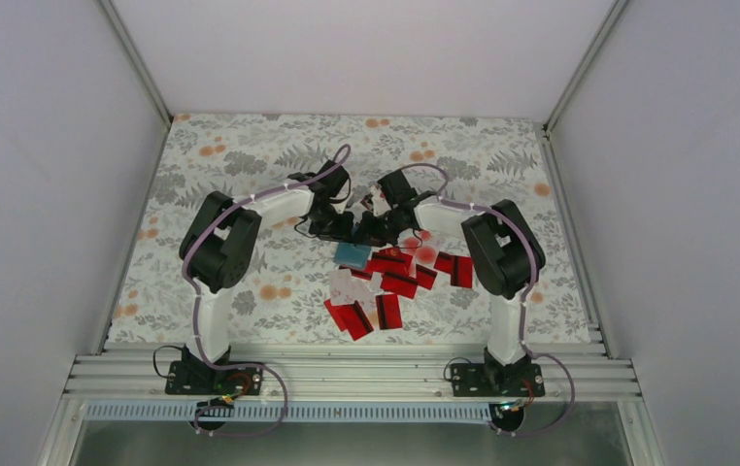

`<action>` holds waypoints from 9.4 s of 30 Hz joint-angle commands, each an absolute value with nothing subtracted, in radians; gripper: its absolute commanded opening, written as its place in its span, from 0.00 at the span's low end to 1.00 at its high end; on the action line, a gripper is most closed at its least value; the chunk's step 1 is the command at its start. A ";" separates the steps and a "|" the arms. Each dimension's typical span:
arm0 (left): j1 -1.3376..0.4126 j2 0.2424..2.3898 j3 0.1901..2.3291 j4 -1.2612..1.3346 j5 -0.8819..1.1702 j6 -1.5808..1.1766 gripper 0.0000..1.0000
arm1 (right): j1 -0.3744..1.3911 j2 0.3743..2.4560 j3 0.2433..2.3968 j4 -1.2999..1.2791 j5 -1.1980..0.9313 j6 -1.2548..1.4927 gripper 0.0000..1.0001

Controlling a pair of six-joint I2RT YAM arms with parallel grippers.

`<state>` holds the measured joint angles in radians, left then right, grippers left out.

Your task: Put the credit cards into the card holder

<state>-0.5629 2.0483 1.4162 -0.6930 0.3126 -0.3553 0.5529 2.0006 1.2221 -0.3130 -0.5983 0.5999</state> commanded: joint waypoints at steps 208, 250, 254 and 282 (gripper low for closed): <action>-0.559 2.120 1.354 -0.698 0.385 -0.451 0.27 | 0.555 2.022 1.186 -0.438 -0.519 0.591 0.15; -0.583 2.116 1.320 -0.615 0.393 -0.449 0.26 | 0.621 2.385 1.541 -0.861 -0.411 0.593 0.04; -0.593 2.102 1.309 -0.588 0.405 -0.453 0.26 | 0.618 2.431 1.583 -0.911 -0.450 0.612 0.04; -0.640 2.035 1.264 -0.541 0.358 -0.420 0.27 | 0.612 2.732 2.013 -1.275 -0.461 0.628 0.04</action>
<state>-0.5644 1.9884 1.2907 -0.5617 0.3698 -0.4198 0.5488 2.5355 2.0937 -1.4757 -0.6590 0.6865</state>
